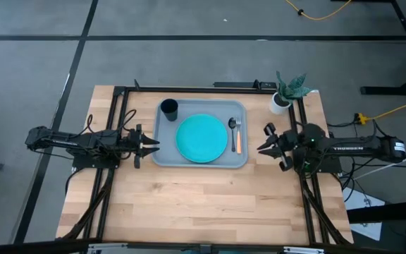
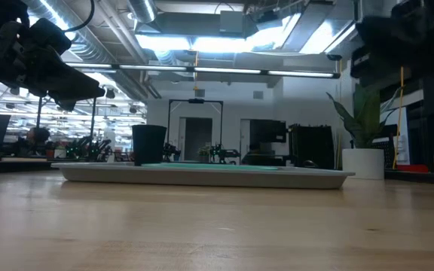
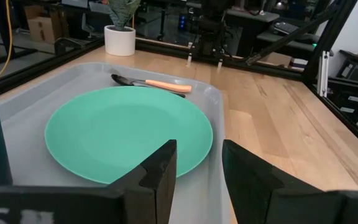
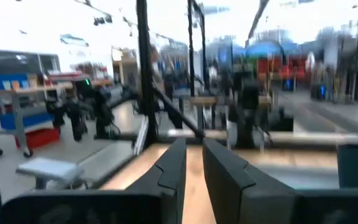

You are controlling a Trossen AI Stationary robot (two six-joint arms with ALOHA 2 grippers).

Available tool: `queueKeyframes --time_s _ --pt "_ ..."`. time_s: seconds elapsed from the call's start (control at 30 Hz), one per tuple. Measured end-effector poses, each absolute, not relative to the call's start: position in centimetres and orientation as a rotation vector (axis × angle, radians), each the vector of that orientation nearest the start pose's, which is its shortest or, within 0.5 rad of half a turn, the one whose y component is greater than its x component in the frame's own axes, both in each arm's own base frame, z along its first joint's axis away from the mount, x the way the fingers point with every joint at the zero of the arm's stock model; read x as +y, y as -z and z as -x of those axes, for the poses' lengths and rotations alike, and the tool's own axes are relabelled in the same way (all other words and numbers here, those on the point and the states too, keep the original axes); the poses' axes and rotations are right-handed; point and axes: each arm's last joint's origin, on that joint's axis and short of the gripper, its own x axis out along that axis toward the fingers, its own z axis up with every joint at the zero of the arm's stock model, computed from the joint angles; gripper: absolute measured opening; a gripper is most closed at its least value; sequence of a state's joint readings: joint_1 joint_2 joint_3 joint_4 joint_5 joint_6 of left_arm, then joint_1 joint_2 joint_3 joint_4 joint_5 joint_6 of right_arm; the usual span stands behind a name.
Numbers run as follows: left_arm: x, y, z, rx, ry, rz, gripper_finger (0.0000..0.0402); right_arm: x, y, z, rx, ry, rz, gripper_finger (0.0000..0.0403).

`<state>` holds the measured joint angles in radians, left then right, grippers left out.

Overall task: Pick and place plate/cup/fork/spoon on tray
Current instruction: Return to Home Position

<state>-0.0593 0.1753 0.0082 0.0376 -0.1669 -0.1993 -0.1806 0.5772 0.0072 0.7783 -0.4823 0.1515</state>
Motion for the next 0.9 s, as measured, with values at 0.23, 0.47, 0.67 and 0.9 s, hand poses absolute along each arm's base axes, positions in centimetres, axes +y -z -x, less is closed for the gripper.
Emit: queueKeyframes --time_s 0.23,0.47,0.67,0.9 --pt "-0.2 -15.5 -10.7 0.118 -0.120 0.184 0.0122 -0.8 -19.8 -12.5 -0.221 -0.362 -0.180 0.0059" --pt "-0.2 -15.5 -10.7 0.118 -0.120 0.184 0.0122 -0.6 -20.1 -11.5 -0.276 -0.404 -0.211 0.0059" --pt "-0.2 -15.5 -10.7 0.118 -0.120 0.184 0.0122 -0.5 -20.6 -11.0 -0.335 -0.411 -0.177 0.0059" --pt "-0.2 -15.5 -10.7 0.118 -0.120 0.184 0.0122 -0.5 -21.0 -10.7 -0.378 -0.416 -0.160 0.0059"
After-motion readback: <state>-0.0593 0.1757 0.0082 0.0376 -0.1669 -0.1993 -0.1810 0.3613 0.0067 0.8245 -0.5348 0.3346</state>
